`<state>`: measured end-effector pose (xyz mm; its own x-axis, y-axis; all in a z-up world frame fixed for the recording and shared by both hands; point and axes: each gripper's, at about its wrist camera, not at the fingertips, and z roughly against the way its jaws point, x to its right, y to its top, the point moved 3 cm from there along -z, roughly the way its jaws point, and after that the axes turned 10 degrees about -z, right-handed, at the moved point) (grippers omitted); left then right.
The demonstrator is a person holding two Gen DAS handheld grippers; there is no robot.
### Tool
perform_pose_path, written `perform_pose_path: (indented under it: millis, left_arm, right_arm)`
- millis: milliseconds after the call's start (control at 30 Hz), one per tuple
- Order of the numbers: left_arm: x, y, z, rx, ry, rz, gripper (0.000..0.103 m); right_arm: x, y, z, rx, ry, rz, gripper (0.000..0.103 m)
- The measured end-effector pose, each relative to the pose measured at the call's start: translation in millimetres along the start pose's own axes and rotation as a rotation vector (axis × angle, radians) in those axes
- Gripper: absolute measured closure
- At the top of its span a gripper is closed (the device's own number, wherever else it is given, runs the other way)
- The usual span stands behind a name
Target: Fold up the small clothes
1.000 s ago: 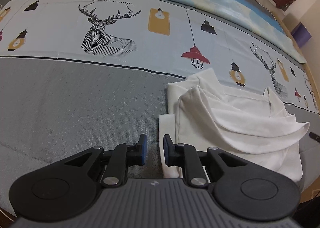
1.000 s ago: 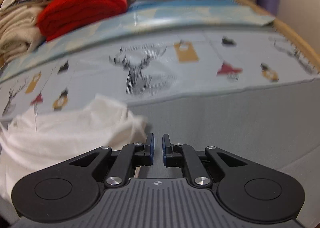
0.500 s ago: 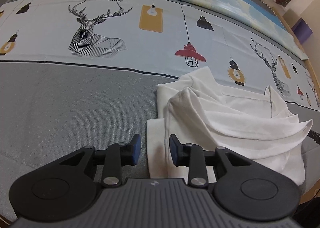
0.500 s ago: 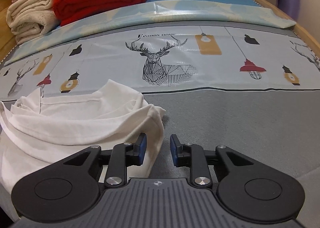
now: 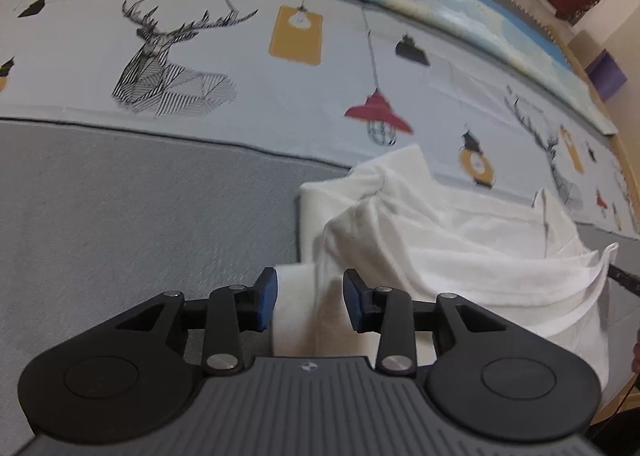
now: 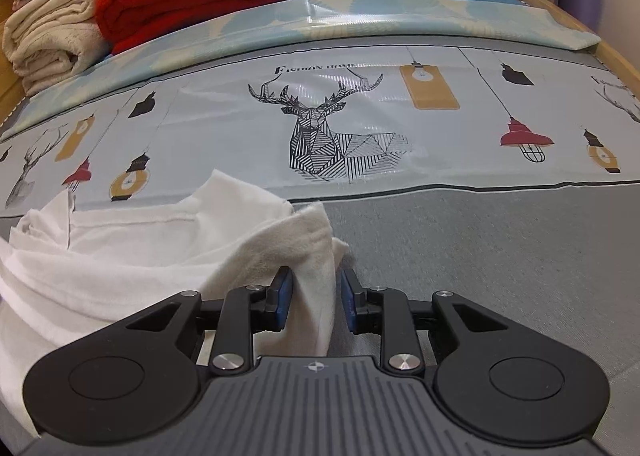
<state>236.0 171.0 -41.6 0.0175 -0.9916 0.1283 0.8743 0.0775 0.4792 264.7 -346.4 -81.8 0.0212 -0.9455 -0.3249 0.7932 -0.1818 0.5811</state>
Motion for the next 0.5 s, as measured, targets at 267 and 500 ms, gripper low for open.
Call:
perform_pose_path:
  millis: [267, 500]
  left_arm:
    - [4, 18, -7, 0.052, -0.038, 0.020, 0.061]
    - [6, 29, -20, 0.062, -0.061, 0.004, 0.061]
  right_arm:
    - [-7, 10, -14, 0.008, -0.007, -0.023, 0.075]
    - [-5, 16, -20, 0.016, -0.019, -0.079, 0.075]
